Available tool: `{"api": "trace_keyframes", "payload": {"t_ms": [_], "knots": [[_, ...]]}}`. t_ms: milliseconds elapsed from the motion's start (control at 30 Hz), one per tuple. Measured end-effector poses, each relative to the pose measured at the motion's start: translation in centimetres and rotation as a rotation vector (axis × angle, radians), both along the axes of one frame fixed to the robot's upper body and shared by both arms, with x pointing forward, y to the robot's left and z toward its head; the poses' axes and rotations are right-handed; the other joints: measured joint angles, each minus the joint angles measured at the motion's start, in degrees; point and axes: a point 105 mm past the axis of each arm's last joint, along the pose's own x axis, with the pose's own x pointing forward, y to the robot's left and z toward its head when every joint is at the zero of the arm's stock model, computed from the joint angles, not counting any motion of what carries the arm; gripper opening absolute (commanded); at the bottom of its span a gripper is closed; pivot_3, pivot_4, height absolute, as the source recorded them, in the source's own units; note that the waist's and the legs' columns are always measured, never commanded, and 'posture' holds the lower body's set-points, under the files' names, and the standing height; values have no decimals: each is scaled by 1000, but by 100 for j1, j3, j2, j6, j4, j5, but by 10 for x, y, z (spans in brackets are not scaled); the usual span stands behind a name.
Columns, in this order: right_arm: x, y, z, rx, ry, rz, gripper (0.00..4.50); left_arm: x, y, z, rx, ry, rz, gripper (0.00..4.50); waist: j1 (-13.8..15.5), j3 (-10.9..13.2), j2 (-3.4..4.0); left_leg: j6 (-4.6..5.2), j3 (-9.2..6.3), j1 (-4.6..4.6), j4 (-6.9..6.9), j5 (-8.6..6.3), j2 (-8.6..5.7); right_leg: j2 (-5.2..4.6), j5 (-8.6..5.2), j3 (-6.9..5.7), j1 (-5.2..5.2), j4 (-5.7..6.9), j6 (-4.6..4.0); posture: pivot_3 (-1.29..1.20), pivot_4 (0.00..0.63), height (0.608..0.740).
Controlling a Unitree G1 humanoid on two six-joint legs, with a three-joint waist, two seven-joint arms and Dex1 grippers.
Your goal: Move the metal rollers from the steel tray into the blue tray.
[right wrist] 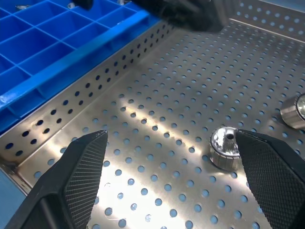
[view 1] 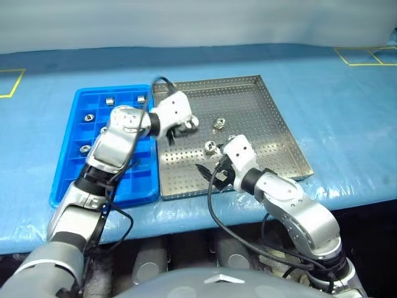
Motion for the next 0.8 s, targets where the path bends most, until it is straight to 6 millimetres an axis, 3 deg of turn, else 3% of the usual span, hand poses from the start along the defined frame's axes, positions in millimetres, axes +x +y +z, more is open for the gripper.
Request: {"api": "trace_keyframes", "payload": {"t_ms": [100,200,367,533,800], "knots": [[3,20,9,17,-42,97,4500,-3,44,-9,-38,-76,284,1701,38,0,-1,-4,-4,6,-5,2,3,5,0,-3,3,3,-2,-11,150,740],[5,42,15,21,-69,203,4500,-20,94,-23,9,-130,550,1701,146,1,-2,-7,-8,3,-5,4,3,0,18,-12,4,0,-30,38,150,740],[2,71,18,40,-82,352,4500,-57,140,-21,3,-204,847,1701,429,0,-6,-3,-8,4,-4,1,-9,-22,15,-26,18,-12,-37,123,150,740],[-4,86,15,40,-82,446,4500,-87,150,-45,-4,-122,966,1701,701,-1,-9,-3,-16,11,-3,2,-15,-35,0,-47,30,-12,-61,166,150,740],[-5,89,12,38,-77,473,4500,-89,137,-55,-49,-77,952,1701,735,0,-7,-8,-28,19,-3,12,-11,-37,-13,-67,42,-11,-45,132,150,740]]}}
